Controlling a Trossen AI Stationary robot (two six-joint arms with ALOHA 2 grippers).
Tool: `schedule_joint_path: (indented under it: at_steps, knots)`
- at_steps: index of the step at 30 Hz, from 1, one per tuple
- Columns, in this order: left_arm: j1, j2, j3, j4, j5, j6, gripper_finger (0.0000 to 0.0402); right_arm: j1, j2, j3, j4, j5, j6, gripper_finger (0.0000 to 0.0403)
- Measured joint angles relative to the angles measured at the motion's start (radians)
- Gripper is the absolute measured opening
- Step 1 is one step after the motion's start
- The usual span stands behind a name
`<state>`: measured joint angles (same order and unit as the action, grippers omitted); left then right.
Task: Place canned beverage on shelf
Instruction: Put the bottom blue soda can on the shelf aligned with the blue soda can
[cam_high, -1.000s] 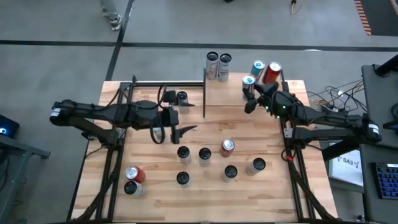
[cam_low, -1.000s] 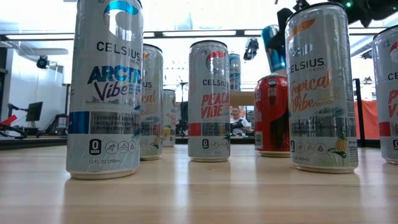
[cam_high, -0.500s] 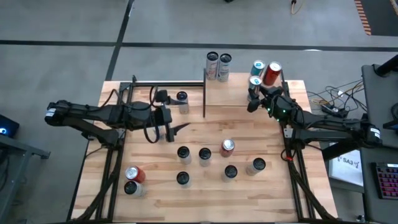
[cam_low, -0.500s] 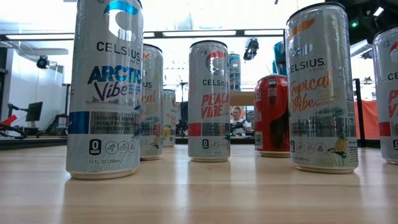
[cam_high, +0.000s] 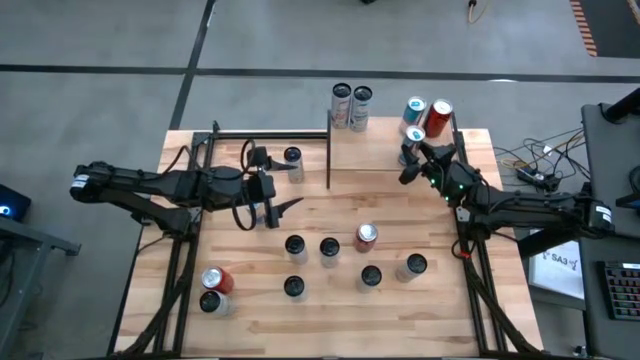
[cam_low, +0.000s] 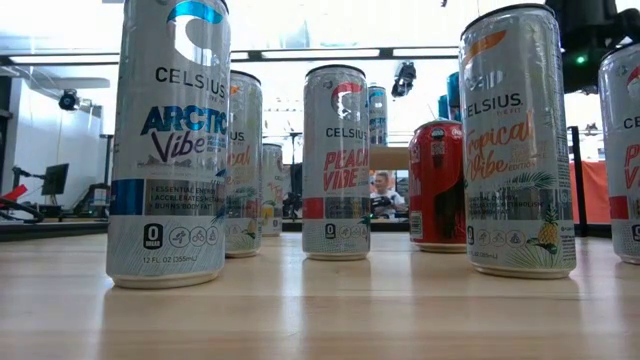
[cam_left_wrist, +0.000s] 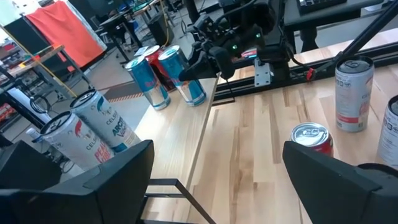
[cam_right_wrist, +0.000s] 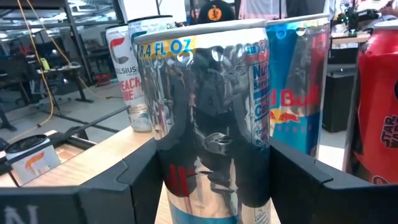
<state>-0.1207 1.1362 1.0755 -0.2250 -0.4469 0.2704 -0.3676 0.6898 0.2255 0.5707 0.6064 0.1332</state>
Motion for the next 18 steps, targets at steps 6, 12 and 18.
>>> schedule_joint_path:
  at_steps: [6,12,18]
  knots:
    - [0.000,0.001,0.000,0.004,0.000,0.000,0.0340,0.000,-0.001,-0.013,0.004,0.008,-0.002,0.0219]
    - [0.000,0.002,0.000,0.007,0.000,-0.002,0.0340,0.000,-0.001,-0.012,-0.005,0.026,-0.003,0.0253]
    - [0.000,0.002,0.001,0.007,0.000,0.000,0.0340,0.000,0.001,-0.001,-0.020,0.047,-0.008,0.0303]
